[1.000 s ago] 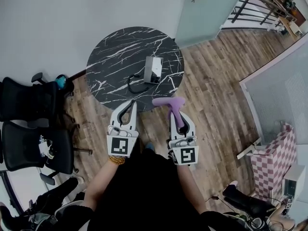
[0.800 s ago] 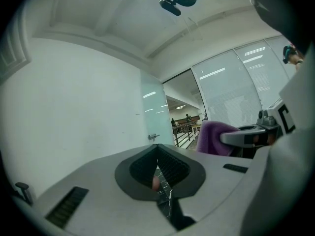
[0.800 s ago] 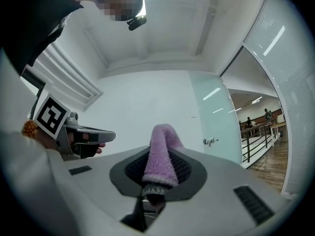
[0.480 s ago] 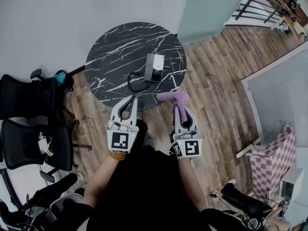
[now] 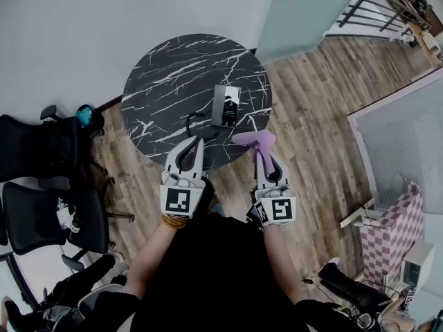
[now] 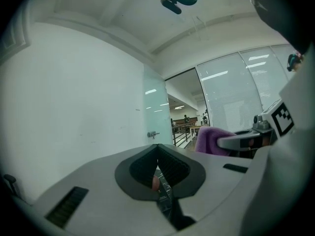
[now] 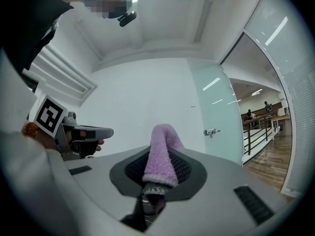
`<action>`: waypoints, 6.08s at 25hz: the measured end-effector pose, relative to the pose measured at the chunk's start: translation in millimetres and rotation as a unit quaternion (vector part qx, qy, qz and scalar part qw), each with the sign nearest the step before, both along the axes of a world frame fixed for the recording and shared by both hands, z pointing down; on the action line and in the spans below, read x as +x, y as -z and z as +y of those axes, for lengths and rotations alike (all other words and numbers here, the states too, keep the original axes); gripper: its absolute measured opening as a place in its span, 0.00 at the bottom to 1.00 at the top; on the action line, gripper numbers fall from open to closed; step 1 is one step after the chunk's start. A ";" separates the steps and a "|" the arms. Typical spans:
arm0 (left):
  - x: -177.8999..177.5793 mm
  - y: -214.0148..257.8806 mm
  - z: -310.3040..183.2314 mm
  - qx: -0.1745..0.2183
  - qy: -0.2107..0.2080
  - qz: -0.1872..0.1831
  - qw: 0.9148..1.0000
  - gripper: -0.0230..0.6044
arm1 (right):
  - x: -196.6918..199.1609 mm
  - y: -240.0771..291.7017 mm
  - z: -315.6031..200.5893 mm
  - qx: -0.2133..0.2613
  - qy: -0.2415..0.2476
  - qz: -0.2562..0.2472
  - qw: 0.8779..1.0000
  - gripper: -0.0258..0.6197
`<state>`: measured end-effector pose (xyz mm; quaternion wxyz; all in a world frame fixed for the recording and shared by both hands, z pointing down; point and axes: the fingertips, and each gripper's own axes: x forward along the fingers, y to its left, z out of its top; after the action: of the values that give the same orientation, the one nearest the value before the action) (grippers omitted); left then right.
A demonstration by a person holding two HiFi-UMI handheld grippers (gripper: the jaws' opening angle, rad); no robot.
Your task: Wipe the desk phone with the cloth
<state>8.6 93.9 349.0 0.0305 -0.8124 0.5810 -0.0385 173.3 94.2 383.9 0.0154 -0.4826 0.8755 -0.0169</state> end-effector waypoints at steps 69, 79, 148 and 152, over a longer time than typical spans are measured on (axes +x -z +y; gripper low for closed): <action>-62.8 -91.9 -180.5 -0.062 -0.114 0.008 0.992 0.06 | -130.3 -187.0 -283.9 -0.088 0.171 0.376 0.906 0.13; -54.5 -95.3 -189.0 -0.062 -0.125 0.012 0.990 0.06 | -139.7 -229.5 -291.8 -0.122 0.201 0.419 0.877 0.13; -45.9 -109.0 -188.8 -0.070 -0.137 0.010 0.988 0.06 | -154.0 -293.5 -248.8 -0.245 0.199 0.392 0.864 0.13; -45.9 -109.9 -189.0 -0.069 -0.137 0.009 0.988 0.06 | -154.2 -295.6 -245.6 -0.241 0.198 0.398 0.863 0.13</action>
<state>-37.3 -95.1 458.9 -0.0262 -0.8847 0.4606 -0.0666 19.2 -151.3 679.5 -0.4548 -0.2536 0.8529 -0.0368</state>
